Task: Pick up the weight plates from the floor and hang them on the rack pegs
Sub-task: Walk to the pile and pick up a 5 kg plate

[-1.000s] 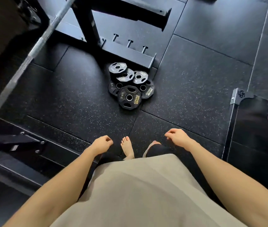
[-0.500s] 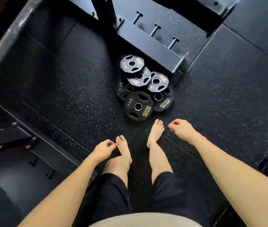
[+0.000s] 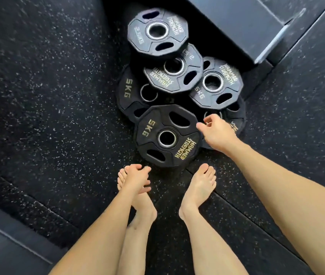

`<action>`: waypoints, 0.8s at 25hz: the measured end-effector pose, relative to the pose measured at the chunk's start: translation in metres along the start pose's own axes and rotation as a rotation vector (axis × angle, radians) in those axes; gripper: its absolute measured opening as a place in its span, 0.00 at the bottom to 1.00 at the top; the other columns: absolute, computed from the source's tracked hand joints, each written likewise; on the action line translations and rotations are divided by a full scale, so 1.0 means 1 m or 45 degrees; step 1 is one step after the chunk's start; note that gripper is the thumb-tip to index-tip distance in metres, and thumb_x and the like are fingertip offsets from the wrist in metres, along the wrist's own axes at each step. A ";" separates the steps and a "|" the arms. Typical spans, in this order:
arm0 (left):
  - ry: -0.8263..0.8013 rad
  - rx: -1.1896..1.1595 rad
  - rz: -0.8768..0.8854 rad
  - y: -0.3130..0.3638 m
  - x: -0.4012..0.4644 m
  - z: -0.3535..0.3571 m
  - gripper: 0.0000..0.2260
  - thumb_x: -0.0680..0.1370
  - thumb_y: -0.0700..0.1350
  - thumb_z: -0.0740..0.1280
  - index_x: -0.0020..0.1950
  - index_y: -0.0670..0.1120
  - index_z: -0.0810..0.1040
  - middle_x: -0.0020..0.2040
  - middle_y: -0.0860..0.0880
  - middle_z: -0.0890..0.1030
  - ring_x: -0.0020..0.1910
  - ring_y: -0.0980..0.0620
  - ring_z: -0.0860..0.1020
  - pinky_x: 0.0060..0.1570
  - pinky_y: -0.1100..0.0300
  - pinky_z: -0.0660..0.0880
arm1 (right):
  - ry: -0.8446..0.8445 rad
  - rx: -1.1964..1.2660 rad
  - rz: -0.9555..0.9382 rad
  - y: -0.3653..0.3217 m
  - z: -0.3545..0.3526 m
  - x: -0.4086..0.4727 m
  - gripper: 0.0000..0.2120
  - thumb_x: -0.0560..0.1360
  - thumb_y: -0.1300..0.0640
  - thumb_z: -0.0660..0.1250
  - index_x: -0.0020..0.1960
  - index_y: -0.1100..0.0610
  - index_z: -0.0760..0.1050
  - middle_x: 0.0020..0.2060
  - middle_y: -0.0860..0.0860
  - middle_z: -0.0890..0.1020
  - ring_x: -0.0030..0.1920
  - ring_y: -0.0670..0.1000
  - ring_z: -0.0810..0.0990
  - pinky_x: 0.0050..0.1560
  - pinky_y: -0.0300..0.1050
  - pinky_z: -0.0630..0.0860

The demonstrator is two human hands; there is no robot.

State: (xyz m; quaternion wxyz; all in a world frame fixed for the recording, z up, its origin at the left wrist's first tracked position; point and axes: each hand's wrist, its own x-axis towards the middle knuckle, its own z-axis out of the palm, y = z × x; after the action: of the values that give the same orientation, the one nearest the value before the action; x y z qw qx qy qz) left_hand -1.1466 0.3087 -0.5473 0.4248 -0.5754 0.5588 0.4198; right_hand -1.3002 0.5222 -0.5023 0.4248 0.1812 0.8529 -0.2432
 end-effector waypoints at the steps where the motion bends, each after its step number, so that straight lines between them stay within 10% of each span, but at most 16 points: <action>1: -0.004 -0.036 -0.018 0.003 0.021 0.010 0.21 0.78 0.50 0.68 0.69 0.49 0.68 0.57 0.44 0.77 0.50 0.48 0.81 0.41 0.52 0.83 | 0.012 -0.059 -0.013 0.001 0.011 0.018 0.25 0.78 0.44 0.60 0.71 0.56 0.66 0.65 0.56 0.74 0.65 0.59 0.72 0.64 0.53 0.68; 12: 0.345 -0.183 0.068 0.011 0.094 0.057 0.27 0.71 0.52 0.71 0.68 0.46 0.69 0.62 0.43 0.78 0.57 0.40 0.79 0.58 0.45 0.78 | 0.092 -0.686 -0.294 -0.016 0.057 0.076 0.14 0.78 0.63 0.60 0.63 0.61 0.66 0.61 0.59 0.71 0.62 0.64 0.72 0.55 0.55 0.69; 17: 0.247 0.161 0.181 0.014 0.048 0.004 0.32 0.72 0.58 0.65 0.74 0.53 0.61 0.65 0.47 0.76 0.62 0.43 0.74 0.64 0.48 0.70 | -0.045 -0.484 -0.117 -0.010 0.034 0.027 0.16 0.78 0.59 0.61 0.63 0.64 0.68 0.63 0.62 0.72 0.63 0.65 0.73 0.59 0.53 0.70; 20: 0.099 -0.201 0.304 0.028 -0.027 -0.035 0.25 0.77 0.45 0.65 0.72 0.50 0.63 0.59 0.49 0.79 0.57 0.45 0.78 0.59 0.48 0.75 | -0.064 -0.224 -0.070 -0.017 0.003 -0.038 0.16 0.77 0.58 0.63 0.61 0.65 0.69 0.60 0.62 0.76 0.60 0.63 0.74 0.57 0.51 0.70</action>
State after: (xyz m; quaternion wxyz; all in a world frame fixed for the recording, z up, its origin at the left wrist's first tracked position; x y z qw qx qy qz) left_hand -1.1752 0.2823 -0.5120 0.3033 -0.5524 0.6046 0.4872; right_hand -1.2858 0.5031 -0.4687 0.4535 0.1135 0.8648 -0.1833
